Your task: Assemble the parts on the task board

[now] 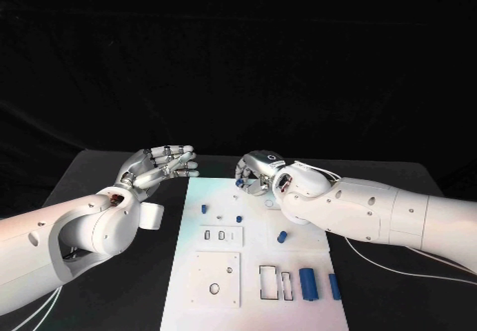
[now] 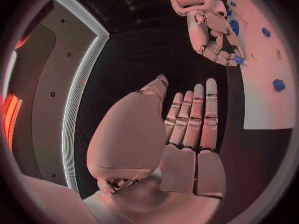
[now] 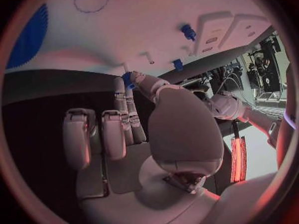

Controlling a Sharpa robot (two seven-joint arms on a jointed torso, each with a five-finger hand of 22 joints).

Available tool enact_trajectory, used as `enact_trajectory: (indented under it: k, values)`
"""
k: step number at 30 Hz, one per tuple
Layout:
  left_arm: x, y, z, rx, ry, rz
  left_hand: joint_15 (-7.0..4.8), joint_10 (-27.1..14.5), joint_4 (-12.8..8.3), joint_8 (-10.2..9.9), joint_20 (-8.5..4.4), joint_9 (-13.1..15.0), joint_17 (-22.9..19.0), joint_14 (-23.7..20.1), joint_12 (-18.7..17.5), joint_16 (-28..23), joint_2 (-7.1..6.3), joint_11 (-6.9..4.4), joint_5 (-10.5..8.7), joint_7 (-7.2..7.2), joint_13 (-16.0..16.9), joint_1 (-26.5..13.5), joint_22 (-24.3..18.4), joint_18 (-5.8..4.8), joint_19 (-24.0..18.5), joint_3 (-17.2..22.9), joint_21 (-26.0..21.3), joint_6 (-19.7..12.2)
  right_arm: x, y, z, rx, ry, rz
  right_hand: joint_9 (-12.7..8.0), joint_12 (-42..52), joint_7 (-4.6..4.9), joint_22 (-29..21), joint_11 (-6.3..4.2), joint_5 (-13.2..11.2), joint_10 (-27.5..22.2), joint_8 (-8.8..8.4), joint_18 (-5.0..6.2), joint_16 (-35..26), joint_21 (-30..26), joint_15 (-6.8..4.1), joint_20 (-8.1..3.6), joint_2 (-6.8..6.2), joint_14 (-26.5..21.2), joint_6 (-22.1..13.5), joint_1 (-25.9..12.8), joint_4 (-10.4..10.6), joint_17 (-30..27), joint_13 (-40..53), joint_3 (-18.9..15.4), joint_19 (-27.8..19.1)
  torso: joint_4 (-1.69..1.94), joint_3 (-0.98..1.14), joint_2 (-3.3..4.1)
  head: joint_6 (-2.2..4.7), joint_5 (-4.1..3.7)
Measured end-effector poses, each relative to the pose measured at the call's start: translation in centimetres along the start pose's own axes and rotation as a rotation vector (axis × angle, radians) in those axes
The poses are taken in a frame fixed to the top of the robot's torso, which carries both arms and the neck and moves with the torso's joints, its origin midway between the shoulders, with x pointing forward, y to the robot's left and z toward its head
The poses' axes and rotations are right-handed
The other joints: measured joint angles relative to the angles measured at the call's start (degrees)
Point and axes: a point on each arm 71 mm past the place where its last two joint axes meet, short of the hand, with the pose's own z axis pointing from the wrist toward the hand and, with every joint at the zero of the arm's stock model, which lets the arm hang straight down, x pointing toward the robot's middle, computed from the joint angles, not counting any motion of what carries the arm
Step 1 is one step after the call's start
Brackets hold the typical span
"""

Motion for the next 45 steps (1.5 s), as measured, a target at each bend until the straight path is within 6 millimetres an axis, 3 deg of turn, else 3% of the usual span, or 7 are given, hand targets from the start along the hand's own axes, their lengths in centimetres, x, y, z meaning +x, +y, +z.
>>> enact_trajectory:
  k: [20, 27, 45]
  values:
    - [0.01, -0.21, 0.06, 0.002, 0.002, 0.001, 0.00, 0.0, 0.0, 0.0, 0.00, 0.0, 0.0, 0.0, 0.0, 0.0, 0.00, 0.00, 0.00, 0.00, 0.0, 0.0, 0.0, 0.00, 0.0, 0.0, 0.0, 0.0, 0.01, -0.34, 0.41, 0.013, 0.023, -0.010, 0.8, 0.0, -0.20, 0.0, 0.00, 0.0, 0.0, 0.17, 0.00, 0.0, 0.0, 0.00, 0.00, -0.13, 0.0, -0.2, -0.6, 0.0, 0.0, 0.1, 0.0, 0.0, -0.04, -0.01, 0.05, -0.57, 0.09]
    - [0.00, -0.24, 0.07, 0.002, 0.002, 0.001, 0.00, 0.0, 0.0, 0.0, 0.00, 0.0, 0.1, 0.0, -0.3, -0.4, 0.00, 0.00, 0.00, 0.21, 0.0, 0.0, 0.1, 0.00, 0.0, 0.0, 0.3, -0.2, 0.09, -0.18, 0.53, 0.012, 0.026, -0.009, 2.4, -0.6, 1.01, 0.0, 0.91, 0.4, -1.4, -0.28, 0.01, 0.0, -0.1, 0.00, 0.03, -0.74, 0.0, -1.4, -1.2, 0.3, 0.0, 0.0, 0.3, 0.0, -0.03, -0.01, 0.05, -0.60, 0.10]
    - [-0.12, -0.29, 0.08, 0.002, 0.000, 0.003, 0.00, 0.0, 0.0, 0.0, 0.00, 0.0, 0.1, 0.0, -0.3, -0.4, 0.00, 0.00, 0.00, 0.21, 0.0, 0.0, 0.0, 0.00, 0.0, 0.0, 0.3, -0.2, 0.15, -0.08, 0.44, 0.010, 0.029, 0.000, 2.3, -0.6, 1.04, 0.0, 0.89, 0.4, -1.5, -0.50, 0.01, 0.0, -0.2, 0.00, 0.21, -0.79, 0.0, -1.7, -1.3, 0.4, 0.0, -0.2, 0.4, -0.2, -0.03, 0.00, 0.08, -0.77, 0.23]
